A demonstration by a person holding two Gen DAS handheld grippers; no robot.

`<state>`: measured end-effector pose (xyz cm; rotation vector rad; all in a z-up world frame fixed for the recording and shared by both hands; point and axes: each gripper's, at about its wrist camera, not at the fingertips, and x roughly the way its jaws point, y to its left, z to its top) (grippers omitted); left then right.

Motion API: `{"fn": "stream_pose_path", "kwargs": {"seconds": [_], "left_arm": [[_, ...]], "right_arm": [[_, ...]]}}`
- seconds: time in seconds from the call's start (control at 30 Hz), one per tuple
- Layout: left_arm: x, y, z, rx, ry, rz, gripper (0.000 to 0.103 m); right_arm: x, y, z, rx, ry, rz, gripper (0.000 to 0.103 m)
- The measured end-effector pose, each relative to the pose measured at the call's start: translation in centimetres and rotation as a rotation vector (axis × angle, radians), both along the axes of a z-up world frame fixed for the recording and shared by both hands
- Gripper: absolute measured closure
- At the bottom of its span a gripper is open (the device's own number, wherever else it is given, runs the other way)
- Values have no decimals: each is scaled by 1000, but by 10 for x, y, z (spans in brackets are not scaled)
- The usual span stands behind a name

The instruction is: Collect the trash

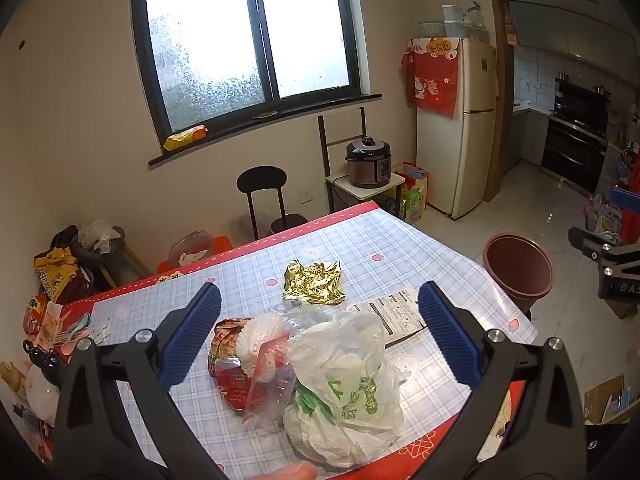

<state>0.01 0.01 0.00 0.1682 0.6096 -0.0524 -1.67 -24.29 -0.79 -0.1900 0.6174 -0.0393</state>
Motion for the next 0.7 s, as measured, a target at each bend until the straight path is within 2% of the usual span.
{"fn": "stream_pose_path", "kwargs": {"seconds": [0.4, 0.7], "left_arm": [[2, 1, 1, 7, -13, 4, 6], [0, 9, 17, 4, -17, 7, 6]], "right_arm": [[3, -1, -1, -2, -6, -3, 5], [1, 2, -1, 2, -13, 3, 5]]}}
